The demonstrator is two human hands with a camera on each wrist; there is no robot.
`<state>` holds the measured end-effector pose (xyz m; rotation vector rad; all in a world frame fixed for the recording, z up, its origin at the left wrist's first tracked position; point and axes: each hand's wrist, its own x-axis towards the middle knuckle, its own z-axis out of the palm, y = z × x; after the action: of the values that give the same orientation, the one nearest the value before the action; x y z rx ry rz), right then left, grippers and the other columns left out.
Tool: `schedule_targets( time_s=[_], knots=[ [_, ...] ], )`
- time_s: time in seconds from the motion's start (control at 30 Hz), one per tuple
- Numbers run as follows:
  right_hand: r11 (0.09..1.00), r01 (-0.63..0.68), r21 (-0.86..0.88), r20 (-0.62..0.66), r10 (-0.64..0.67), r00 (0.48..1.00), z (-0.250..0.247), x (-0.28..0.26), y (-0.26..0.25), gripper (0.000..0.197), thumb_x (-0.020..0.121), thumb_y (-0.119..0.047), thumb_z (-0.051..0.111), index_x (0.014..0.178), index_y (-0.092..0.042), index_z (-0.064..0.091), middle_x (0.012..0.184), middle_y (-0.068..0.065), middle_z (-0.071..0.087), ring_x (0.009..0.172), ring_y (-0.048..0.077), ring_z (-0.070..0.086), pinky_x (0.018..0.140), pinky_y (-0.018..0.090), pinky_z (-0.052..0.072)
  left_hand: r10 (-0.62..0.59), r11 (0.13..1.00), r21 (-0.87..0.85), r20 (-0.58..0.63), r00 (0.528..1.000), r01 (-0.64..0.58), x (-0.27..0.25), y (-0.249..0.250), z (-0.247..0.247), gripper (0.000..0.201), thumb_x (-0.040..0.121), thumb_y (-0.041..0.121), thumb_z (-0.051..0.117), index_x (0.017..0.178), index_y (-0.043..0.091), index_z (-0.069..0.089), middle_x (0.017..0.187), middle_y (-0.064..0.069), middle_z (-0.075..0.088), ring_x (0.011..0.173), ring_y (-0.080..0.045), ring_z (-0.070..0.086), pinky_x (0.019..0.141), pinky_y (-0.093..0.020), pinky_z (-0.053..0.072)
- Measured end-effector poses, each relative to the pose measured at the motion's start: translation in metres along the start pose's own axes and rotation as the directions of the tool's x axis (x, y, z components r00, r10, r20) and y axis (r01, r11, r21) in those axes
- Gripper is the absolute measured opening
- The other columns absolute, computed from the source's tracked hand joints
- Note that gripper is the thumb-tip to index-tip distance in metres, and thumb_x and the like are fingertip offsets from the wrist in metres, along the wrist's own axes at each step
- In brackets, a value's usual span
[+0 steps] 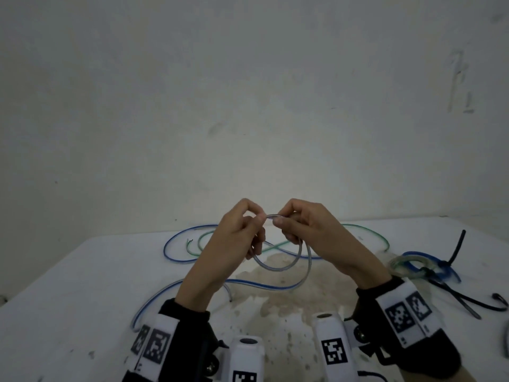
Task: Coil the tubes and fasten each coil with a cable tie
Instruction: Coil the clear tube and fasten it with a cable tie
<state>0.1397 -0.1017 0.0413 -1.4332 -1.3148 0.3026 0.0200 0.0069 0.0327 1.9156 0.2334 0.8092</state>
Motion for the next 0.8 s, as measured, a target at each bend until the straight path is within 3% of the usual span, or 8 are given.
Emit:
schedule_targets(
  time_s=[0.1, 0.2, 0.3, 0.4, 0.53, 0.67, 0.8],
  knots=[
    [1.0, 0.007, 0.029, 0.027, -0.008, 1.0, -0.002, -0.001, 0.001, 0.017, 0.088, -0.01, 0.06, 0.085, 0.006, 0.056, 0.055, 0.004, 0.049, 0.051, 0.012, 0.041, 0.05, 0.018, 0.035, 0.135, 0.988, 0.072, 0.06, 0.989, -0.139, 0.0, -0.003, -0.003, 0.011, 0.095, 0.008, 0.046, 0.097, 0.013, 0.056, 0.06, 0.003, 0.053, 0.052, -0.009, 0.047, 0.051, -0.022, 0.039],
    [0.985, -0.087, 0.148, 0.084, 0.075, 0.994, -0.007, -0.002, 0.001, 0.017, 0.088, -0.01, 0.059, 0.094, -0.007, 0.043, 0.054, 0.001, 0.051, 0.048, 0.008, 0.042, 0.048, 0.014, 0.035, 0.276, 0.944, 0.158, 0.106, 0.955, -0.291, 0.001, -0.003, -0.005, 0.011, 0.091, 0.01, 0.055, 0.098, 0.011, 0.064, 0.061, 0.006, 0.056, 0.055, -0.01, 0.051, 0.056, -0.022, 0.042],
    [0.944, -0.155, 0.292, 0.166, 0.109, 0.98, -0.013, -0.003, 0.004, 0.026, 0.085, -0.011, 0.058, 0.093, -0.013, 0.033, 0.052, -0.003, 0.052, 0.05, 0.01, 0.043, 0.051, 0.018, 0.035, 0.351, 0.909, 0.199, 0.115, 0.929, -0.367, 0.002, -0.003, -0.002, 0.015, 0.086, 0.015, 0.057, 0.096, 0.006, 0.066, 0.065, 0.001, 0.061, 0.056, -0.009, 0.055, 0.059, -0.016, 0.042],
    [0.908, -0.16, 0.387, 0.202, 0.086, 0.976, -0.012, -0.004, 0.005, 0.023, 0.08, -0.012, 0.057, 0.092, -0.011, 0.037, 0.053, -0.001, 0.053, 0.051, 0.011, 0.044, 0.05, 0.017, 0.037, 0.384, 0.872, 0.287, 0.101, 0.918, -0.396, 0.003, -0.005, 0.0, 0.005, 0.086, 0.008, 0.06, 0.087, 0.007, 0.065, 0.061, 0.006, 0.06, 0.054, -0.004, 0.056, 0.057, -0.01, 0.039],
    [0.965, -0.103, 0.241, 0.16, 0.065, 0.985, -0.005, -0.001, 0.005, 0.01, 0.087, -0.012, 0.058, 0.092, -0.003, 0.056, 0.06, 0.007, 0.059, 0.055, 0.014, 0.051, 0.057, 0.02, 0.044, 0.463, 0.828, 0.377, -0.039, 0.886, -0.416, 0.004, -0.007, -0.002, 0.008, 0.084, 0.0, 0.062, 0.079, 0.004, 0.065, 0.055, 0.013, 0.055, 0.049, 0.001, 0.054, 0.052, -0.005, 0.035],
    [0.982, -0.077, 0.175, 0.084, 0.062, 0.994, -0.005, 0.001, 0.009, 0.019, 0.089, -0.014, 0.056, 0.082, 0.0, 0.066, 0.066, 0.006, 0.067, 0.064, 0.016, 0.06, 0.066, 0.023, 0.048, 0.384, 0.907, 0.257, -0.177, 0.906, -0.335, 0.007, -0.008, -0.01, 0.009, 0.082, -0.001, 0.064, 0.076, 0.005, 0.064, 0.053, 0.0, 0.06, 0.043, -0.007, 0.053, 0.05, -0.02, 0.044],
    [0.96, -0.075, 0.269, -0.04, 0.089, 0.995, -0.001, 0.003, 0.008, 0.024, 0.09, -0.018, 0.054, 0.082, 0.001, 0.067, 0.069, 0.011, 0.07, 0.064, 0.019, 0.065, 0.059, 0.023, 0.045, 0.303, 0.953, 0.06, -0.24, 0.922, -0.298, 0.005, -0.006, -0.008, 0.006, 0.081, -0.004, 0.064, 0.079, 0.001, 0.066, 0.058, -0.01, 0.065, 0.048, -0.015, 0.061, 0.05, -0.024, 0.049]
  ],
)
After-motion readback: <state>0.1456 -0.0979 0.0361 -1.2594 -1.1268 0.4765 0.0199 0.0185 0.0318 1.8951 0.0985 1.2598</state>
